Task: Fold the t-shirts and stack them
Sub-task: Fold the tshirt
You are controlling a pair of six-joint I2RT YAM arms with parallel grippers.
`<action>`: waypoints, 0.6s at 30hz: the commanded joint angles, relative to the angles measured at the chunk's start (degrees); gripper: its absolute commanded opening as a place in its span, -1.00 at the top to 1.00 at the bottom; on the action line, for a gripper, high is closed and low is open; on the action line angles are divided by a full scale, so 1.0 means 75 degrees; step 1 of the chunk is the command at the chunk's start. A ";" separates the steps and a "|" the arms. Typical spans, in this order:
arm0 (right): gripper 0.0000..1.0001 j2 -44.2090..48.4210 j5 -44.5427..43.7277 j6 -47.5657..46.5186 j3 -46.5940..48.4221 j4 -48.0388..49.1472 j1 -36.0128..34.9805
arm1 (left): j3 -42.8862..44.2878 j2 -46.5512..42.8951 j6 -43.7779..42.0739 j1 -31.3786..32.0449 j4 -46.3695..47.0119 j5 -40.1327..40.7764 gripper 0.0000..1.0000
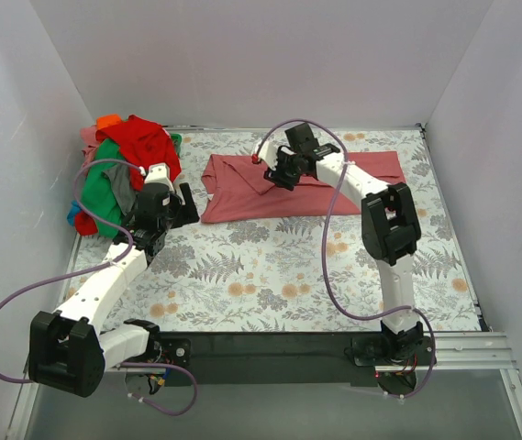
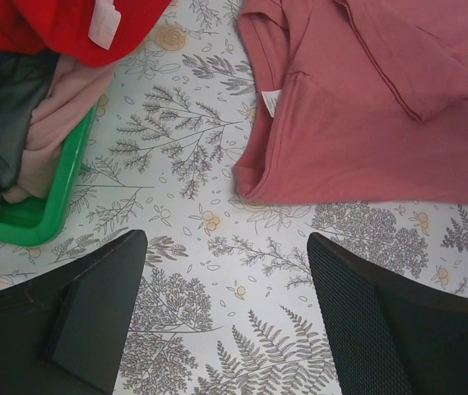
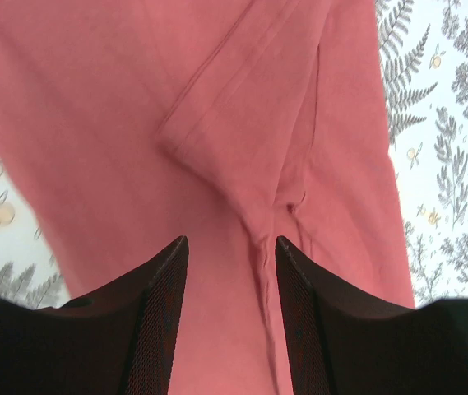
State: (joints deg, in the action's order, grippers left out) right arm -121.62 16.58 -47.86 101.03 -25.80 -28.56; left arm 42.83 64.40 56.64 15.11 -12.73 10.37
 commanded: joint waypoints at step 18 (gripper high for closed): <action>-0.05 -0.1338 -0.0968 0.0392 0.1388 0.0147 -0.1067 | -0.0027 -0.0337 -0.0134 -0.0035 0.0151 0.0469 -0.57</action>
State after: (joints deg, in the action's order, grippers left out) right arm -130.19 10.39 -45.84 109.95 -25.52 -36.16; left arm 42.78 63.86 56.34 15.11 -11.99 12.34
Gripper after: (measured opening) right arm 0.526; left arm 0.783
